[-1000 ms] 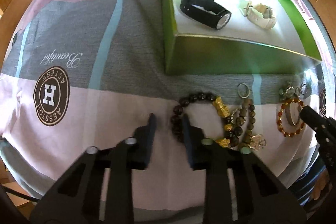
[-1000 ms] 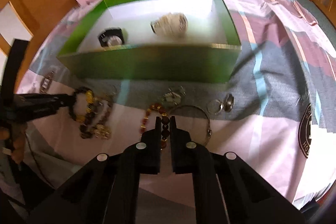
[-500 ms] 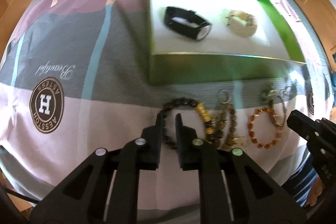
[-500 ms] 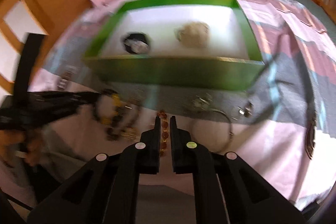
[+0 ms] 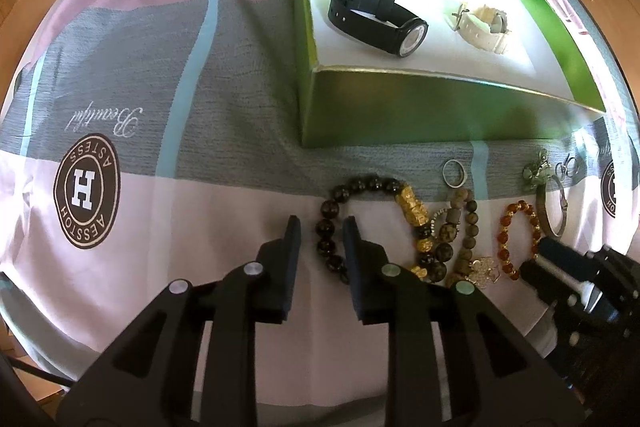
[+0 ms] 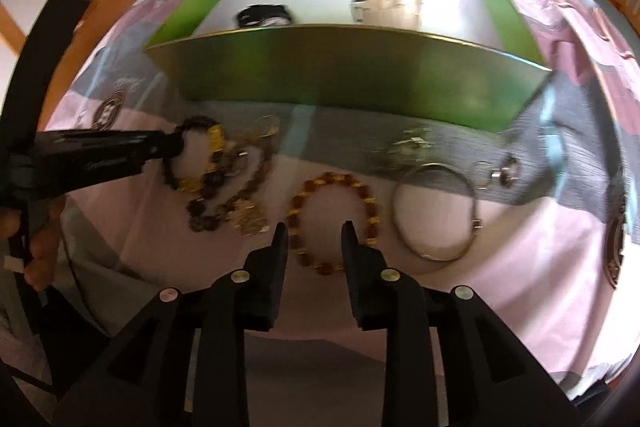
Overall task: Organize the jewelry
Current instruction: 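Move the left tool to the black bead bracelet while the right tool approaches the red bead bracelet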
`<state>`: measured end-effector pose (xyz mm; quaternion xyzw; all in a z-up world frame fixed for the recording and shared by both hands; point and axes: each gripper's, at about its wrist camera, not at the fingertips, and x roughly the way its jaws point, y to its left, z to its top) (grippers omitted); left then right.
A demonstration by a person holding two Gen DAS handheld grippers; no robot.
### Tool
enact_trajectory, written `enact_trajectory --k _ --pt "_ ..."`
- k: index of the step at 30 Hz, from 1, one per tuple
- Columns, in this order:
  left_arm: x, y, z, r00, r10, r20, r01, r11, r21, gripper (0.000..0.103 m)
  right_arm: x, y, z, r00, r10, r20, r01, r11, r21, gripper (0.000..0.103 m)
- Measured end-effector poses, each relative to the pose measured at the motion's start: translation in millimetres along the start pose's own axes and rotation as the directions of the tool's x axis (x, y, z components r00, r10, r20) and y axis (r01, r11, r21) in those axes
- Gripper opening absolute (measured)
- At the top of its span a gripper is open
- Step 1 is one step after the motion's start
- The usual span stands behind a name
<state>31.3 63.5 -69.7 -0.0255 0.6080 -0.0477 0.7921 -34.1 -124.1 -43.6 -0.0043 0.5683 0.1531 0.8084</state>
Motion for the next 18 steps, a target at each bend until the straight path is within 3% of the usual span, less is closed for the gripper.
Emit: enact_trajectory --k 6,12,15,18 --pt "2.8 -3.7 0.9 1.0 0.003 0.0 -0.003 1.0 0.005 0.025 14.6 12.9 -3.4 0.998 -0.031 -0.048 0.028 0.998 -0.055 0.035" --pt "5.3 -11.7 -0.4 1.0 0.027 0.011 -0.028 0.999 0.026 0.025 19.9 18.1 -6.9 0.999 -0.044 -0.025 0.042 0.997 -0.069 0.036" --pt "4.6 -16.7 -1.6 0.999 0.037 0.016 -0.038 0.999 0.039 0.022 18.1 16.8 -7.6 0.999 -0.042 -0.02 0.04 0.996 -0.074 0.014" --pt "1.0 -23.2 -3.3 0.999 0.042 0.022 -0.043 0.997 0.057 0.01 13.1 12.2 -10.2 1.0 -0.007 -0.02 0.006 0.998 -0.057 0.008"
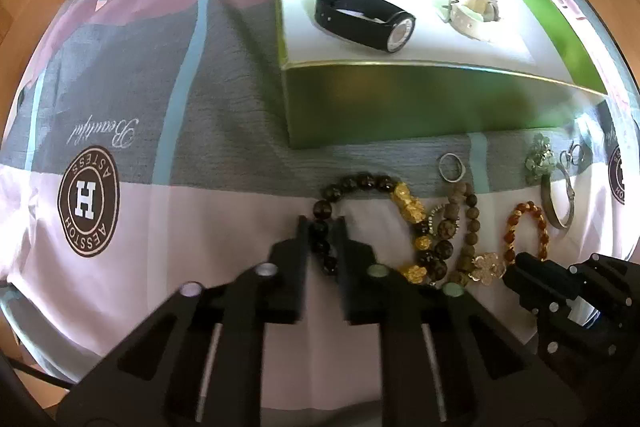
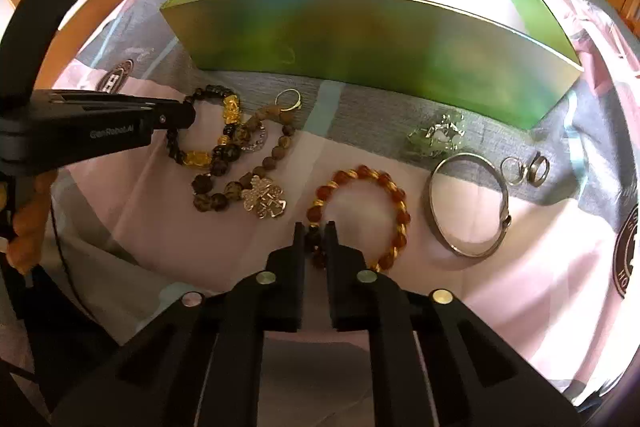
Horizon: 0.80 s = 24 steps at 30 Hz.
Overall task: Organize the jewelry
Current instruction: 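Move the left tool to the black bead bracelet while the right tool approaches the red bead bracelet, then grasp the black bead bracelet with the left tool while the right tool grasps the red bead bracelet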
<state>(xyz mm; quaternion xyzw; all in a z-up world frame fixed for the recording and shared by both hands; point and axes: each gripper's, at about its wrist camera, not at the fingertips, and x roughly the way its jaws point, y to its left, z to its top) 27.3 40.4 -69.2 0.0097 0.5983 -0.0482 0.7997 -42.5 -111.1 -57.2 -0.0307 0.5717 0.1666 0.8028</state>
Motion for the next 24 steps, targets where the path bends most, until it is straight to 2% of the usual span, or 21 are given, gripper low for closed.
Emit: enact_trajectory --k 7,15,24 --pt "-14.2 -4.6 1.1 0.998 -0.026 0.05 0.026 1.0 0.001 0.01 -15.9 -1.6 0.7 0.999 0.024 0.035 -0.024 1.0 -0.004 0.008" --pt "-15.0 -9.5 0.8 0.999 -0.013 0.046 0.012 1.0 0.006 0.01 -24.8 -7.2 2.6 0.999 0.021 0.042 -0.021 1.0 -0.005 0.008" --pt "-7.7 -5.2 0.0 1.0 0.0 0.032 -0.001 1.0 0.016 0.01 -11.7 -2.7 7.8 1.0 -0.011 0.012 0.011 1.0 0.007 0.008"
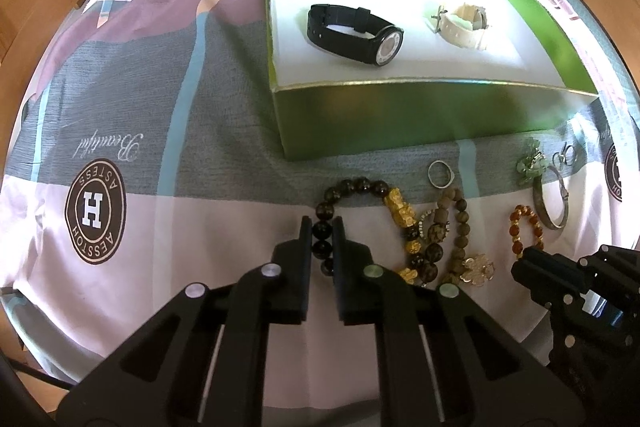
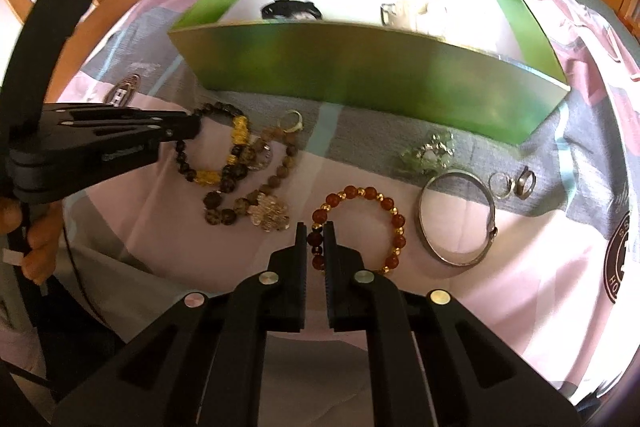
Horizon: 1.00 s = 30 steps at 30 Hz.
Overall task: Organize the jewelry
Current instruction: 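Grasp the black bead bracelet with the left tool while the right tool grasps the red bead bracelet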
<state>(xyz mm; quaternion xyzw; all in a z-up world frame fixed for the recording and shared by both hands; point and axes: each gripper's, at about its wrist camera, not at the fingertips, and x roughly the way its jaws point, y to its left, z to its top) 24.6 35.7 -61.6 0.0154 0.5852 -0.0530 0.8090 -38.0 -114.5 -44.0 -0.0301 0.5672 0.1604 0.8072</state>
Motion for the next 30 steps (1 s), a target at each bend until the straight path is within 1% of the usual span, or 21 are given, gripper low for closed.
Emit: enact_trajectory --k 1,2,4,5,7,9,12,13,14,15,18,20,21,22,24,27,30 --pt "1.7 -0.5 0.4 1.0 0.003 -0.005 -0.003 1.0 0.002 0.01 3.3 -1.0 -0.1 1.0 -0.011 -0.013 0.011 1.0 0.003 0.016" --pt "2.9 -1.3 0.4 1.0 0.006 -0.009 -0.006 1.0 0.003 0.01 6.2 -2.1 -0.3 0.999 -0.026 -0.022 0.026 1.0 0.005 0.033" --pt "5.7 -2.6 0.4 1.0 0.015 -0.017 -0.014 1.0 0.006 0.011 11.0 -2.8 -1.2 0.999 -0.034 -0.027 0.034 0.999 0.005 0.049" --pt "6.5 -2.8 0.5 1.0 0.019 -0.017 -0.018 1.0 0.008 0.012 11.9 -2.7 -1.7 0.999 -0.027 -0.022 0.027 1.0 0.004 0.049" --pt "7.8 -3.6 0.8 1.0 0.024 -0.019 -0.024 1.0 0.015 0.019 14.6 -1.6 -2.9 0.999 -0.042 -0.023 0.041 0.999 -0.018 0.049" --pt "9.1 -5.4 0.9 0.999 0.031 -0.02 -0.03 0.999 0.024 0.021 16.3 2.9 -2.6 0.998 -0.064 -0.016 0.063 0.997 -0.05 0.049" --pt "10.2 -7.0 0.7 0.999 0.04 -0.02 -0.039 0.999 0.032 0.022 17.8 7.3 -1.4 0.996 -0.084 -0.009 0.083 0.994 -0.075 0.049" --pt "10.5 -7.1 0.8 0.999 0.041 -0.021 -0.04 0.999 0.033 0.022 17.8 8.0 -1.1 0.996 -0.086 -0.007 0.086 0.993 -0.08 0.047" --pt "10.9 -7.0 1.0 0.999 0.042 -0.022 -0.042 0.999 0.035 0.022 17.6 7.8 -1.2 0.996 -0.085 -0.005 0.085 0.993 -0.084 0.043" --pt "11.0 -8.1 1.0 0.999 0.044 -0.023 -0.043 0.998 0.037 0.022 17.1 8.6 -1.0 0.997 -0.081 -0.002 0.08 0.993 -0.092 0.037" --pt "11.8 -13.4 0.3 0.998 0.051 -0.025 -0.05 0.998 0.041 0.022 17.0 9.5 0.8 0.997 -0.072 -0.003 0.072 0.992 -0.1 0.029" --pt "13.2 -16.2 -0.1 0.998 0.055 -0.024 -0.054 0.998 0.044 0.022 20.9 17.9 1.5 0.998 -0.061 -0.003 0.061 0.993 -0.099 0.018" --pt "13.5 -18.8 -0.3 0.998 0.054 -0.022 -0.053 0.998 0.038 0.022 20.9 19.2 2.1 0.999 -0.052 -0.004 0.051 0.994 -0.1 0.016" --pt "13.2 -18.6 -0.3 0.998 0.051 -0.021 -0.05 0.998 0.035 0.02 21.3 20.9 1.8 0.999 -0.05 -0.002 0.05 0.994 -0.101 0.009" --pt "10.7 -18.0 -0.5 0.999 0.05 -0.013 -0.049 0.998 0.032 0.01 21.3 22.2 2.8 0.999 -0.037 0.0 0.037 0.995 -0.094 0.008" --pt "6.9 -16.0 0.8 0.999 0.04 -0.003 -0.04 0.999 0.02 0.01 19.3 21.3 4.0 1.0 -0.021 0.005 0.021 0.997 -0.076 0.008" --pt "-4.4 -15.5 2.2 0.999 0.023 0.03 -0.023 1.0 0.007 0.01 12.3 20.8 5.2 1.0 -0.013 0.024 0.015 0.998 -0.069 0.008"
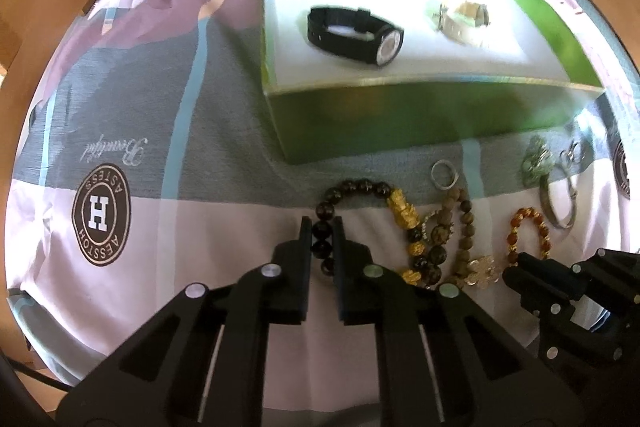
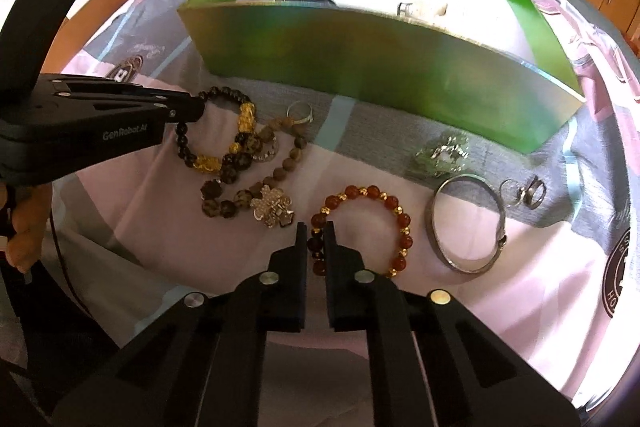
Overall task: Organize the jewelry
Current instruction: 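Grasp the black bead bracelet with the left tool while the right tool grasps the red bead bracelet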
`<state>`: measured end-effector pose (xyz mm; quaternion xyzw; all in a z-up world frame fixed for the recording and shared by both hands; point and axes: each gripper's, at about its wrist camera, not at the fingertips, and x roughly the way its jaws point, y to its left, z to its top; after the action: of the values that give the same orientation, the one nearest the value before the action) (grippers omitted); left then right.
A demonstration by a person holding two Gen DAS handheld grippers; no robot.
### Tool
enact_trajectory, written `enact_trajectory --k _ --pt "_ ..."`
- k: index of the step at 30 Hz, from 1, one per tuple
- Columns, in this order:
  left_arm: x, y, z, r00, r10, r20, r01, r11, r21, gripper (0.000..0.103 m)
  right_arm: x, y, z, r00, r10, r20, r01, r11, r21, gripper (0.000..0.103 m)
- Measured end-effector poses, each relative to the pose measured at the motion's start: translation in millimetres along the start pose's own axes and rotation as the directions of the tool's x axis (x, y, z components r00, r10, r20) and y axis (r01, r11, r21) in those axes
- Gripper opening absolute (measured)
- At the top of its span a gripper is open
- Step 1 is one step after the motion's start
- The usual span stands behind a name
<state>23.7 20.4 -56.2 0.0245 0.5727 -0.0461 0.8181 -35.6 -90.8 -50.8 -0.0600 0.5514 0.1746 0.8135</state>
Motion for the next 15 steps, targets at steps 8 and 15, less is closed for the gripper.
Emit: enact_trajectory --k 8,15 --pt "-42.3 20.5 6.2 0.988 -0.118 0.095 0.123 0.991 -0.043 0.01 -49.5 -19.7 17.6 0.992 0.015 0.124 -0.022 0.998 0.057 0.008" --pt "-81.3 29.3 32.2 0.956 -0.244 0.162 0.255 0.966 -0.049 0.01 -90.1 -31.7 41.3 0.97 0.033 0.243 -0.057 0.994 0.093 0.008"
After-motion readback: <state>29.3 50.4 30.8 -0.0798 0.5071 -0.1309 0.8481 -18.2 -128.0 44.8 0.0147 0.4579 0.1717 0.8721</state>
